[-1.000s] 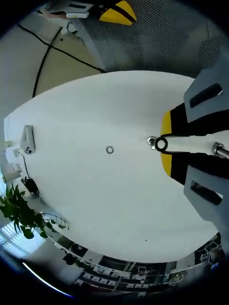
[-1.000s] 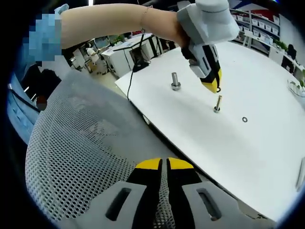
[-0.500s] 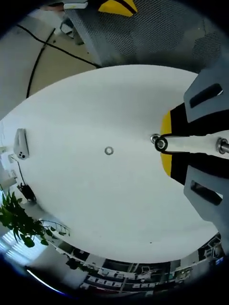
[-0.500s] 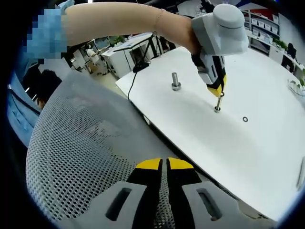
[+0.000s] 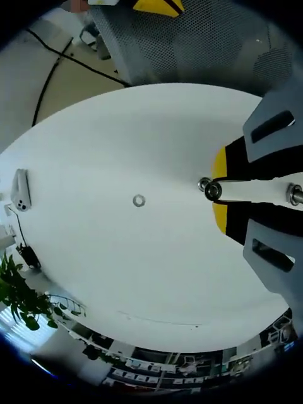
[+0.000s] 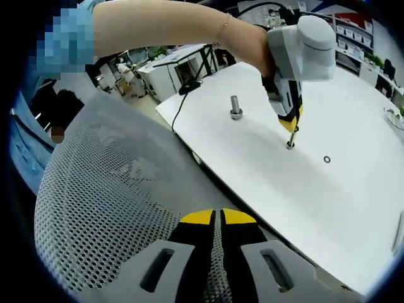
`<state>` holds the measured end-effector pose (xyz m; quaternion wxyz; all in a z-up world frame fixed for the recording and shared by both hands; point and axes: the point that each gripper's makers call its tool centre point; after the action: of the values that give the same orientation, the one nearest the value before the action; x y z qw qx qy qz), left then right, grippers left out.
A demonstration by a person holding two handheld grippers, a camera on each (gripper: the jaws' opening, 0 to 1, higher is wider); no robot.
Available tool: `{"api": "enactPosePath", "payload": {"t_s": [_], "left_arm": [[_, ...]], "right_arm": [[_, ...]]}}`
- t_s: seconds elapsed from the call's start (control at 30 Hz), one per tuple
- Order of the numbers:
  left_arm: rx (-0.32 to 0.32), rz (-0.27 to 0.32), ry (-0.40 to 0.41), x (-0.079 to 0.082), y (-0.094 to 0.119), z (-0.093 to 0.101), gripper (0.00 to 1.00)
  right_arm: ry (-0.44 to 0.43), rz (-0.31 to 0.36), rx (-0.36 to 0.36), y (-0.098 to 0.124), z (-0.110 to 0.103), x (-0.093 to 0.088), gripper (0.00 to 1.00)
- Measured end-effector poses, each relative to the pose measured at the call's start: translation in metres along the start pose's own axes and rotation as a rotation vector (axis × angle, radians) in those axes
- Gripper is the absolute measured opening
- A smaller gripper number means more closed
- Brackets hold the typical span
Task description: Place the washer onto the threaded stud by aligning its center hole with the stud, sliding it down to the base, and recovering from edge contact or off-axis alignment until the washer reaches the visible bottom stop.
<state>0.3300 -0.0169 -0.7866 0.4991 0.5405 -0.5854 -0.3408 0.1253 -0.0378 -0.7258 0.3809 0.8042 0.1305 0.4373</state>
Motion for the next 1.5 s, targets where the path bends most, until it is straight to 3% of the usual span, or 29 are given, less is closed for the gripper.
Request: {"api": "enactPosePath", "payload": {"t_s": [0.6,0.77,0.9,1.0,1.3,1.5], "left_arm": [[-0.052,-0.067,-0.005,-0.004,-0.039,0.012,0.08],[-0.071,-0.068,0.011,-0.005,-0.04,0.014,0.09],[-0.061,-0.055,-0.016,-0.009,-0.039,0.011,0.24],[-0.069,-0.033,0.011,-0.006,-0.033,0.01,0.25],[-0.035,0.097,0.009,0.029,-0.018,-0.005,0.26],[-0.077,0.128,-0.054,0.055,-0.027,0.006,0.25]], "right_arm": [[-0.019,0.005,-0.001,0.0,0.0,0.0,0.06],[-0.018,0.002,0.0,0.0,0.0,-0.001,0.06],[-0.017,0.0,0.0,-0.001,0.0,0.0,0.06],[-0.02,0.002,-0.001,-0.001,0.0,0.0,0.06],[-0.029,0.009,-0.007,0.0,0.001,0.0,0.07],[-0.038,0.013,-0.013,0.0,0.001,0.0,0.07]]}}
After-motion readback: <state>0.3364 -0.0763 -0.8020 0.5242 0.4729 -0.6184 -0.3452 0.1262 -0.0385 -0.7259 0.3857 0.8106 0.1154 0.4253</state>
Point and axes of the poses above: the point that each gripper's makers call its tool centre point, and the gripper's own axes: y roughly backward along the fingers, z roughly to its right, x roughly out of its top, and after that the axes turned 7 degrees about x, right-handed
